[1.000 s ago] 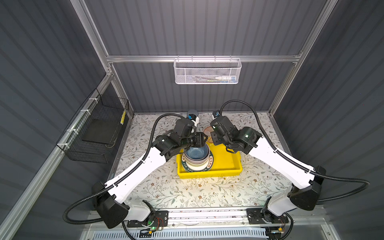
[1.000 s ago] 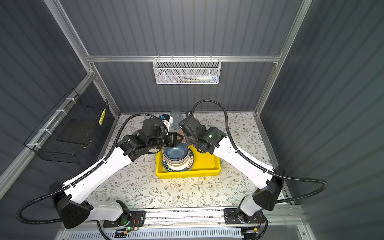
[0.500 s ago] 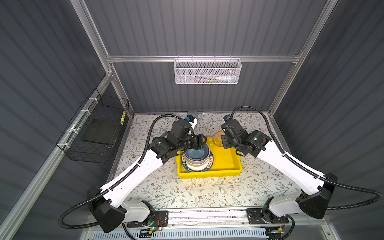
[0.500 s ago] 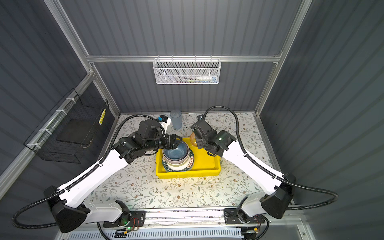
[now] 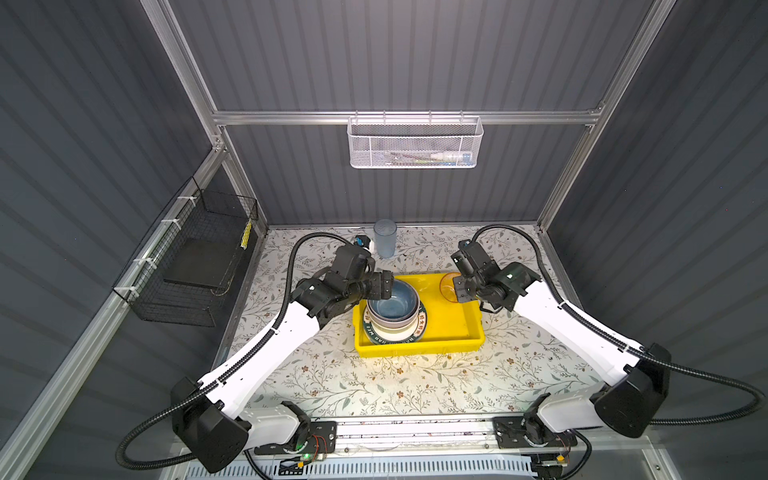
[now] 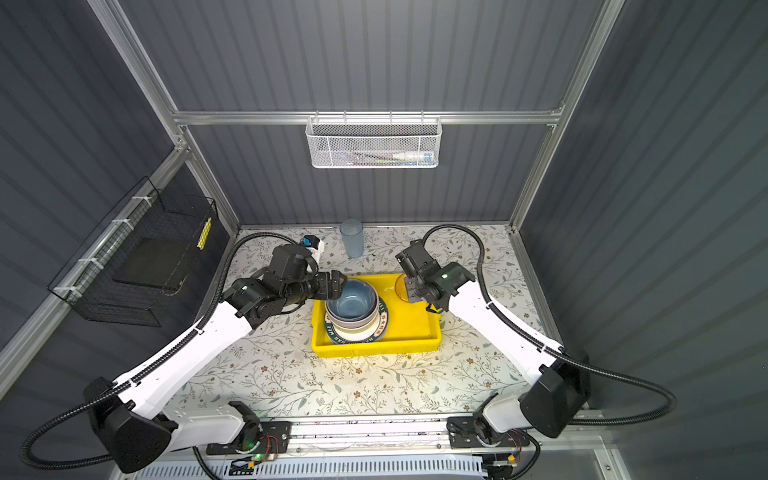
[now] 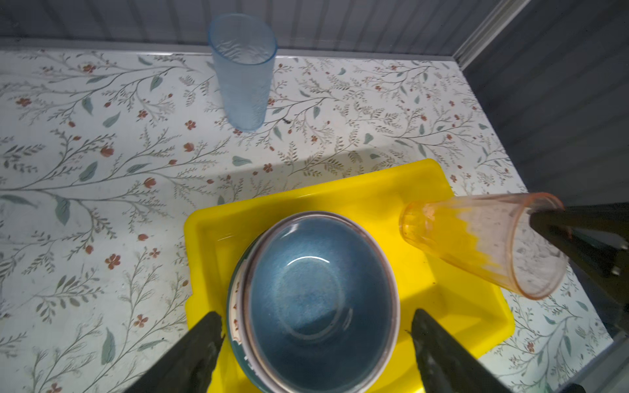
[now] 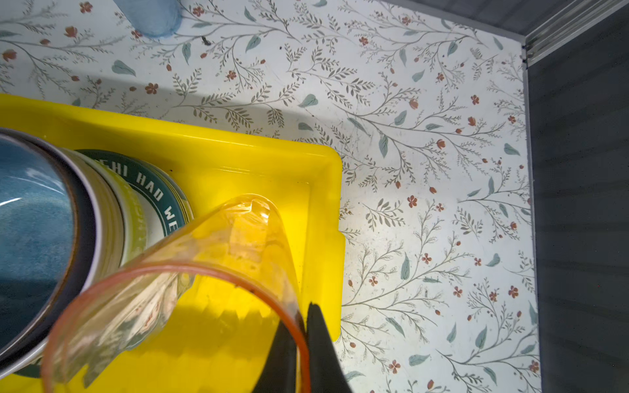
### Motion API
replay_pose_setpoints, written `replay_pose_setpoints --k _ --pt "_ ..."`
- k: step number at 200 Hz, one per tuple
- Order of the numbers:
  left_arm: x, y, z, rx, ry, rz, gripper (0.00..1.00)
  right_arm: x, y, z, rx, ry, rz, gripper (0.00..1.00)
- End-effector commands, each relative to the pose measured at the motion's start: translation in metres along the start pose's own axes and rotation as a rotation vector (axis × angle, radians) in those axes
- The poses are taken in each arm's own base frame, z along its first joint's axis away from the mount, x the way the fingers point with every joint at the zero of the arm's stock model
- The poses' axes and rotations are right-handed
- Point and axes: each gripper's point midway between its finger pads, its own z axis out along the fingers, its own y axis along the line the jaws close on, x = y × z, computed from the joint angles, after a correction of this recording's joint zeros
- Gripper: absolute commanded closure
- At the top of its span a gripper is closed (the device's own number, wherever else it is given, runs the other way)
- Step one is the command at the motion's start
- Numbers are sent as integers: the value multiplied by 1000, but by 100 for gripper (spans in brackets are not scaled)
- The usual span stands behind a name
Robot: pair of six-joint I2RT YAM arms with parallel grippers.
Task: Place the mixed dishes into the plastic bin
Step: 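Lower the pink cup upright into the bin's far corner with the right gripper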
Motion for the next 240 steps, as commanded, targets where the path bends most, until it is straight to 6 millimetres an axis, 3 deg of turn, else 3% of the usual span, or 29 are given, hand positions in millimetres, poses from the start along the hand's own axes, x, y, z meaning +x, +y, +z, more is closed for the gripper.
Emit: replay_pose_setpoints --k 1,115,179,240 --pt "3 16 7 -14 16 -8 11 -6 -3 7 24 1 -5 97" --pt "0 34 5 -62 20 -27 11 -15 -22 60 47 54 56 97" --pt "4 39 5 -74 35 -33 11 -20 -30 73 54 58 86 92" --pt "9 43 -2 -84 37 -34 11 -18 -31 80 56 71 93 81"
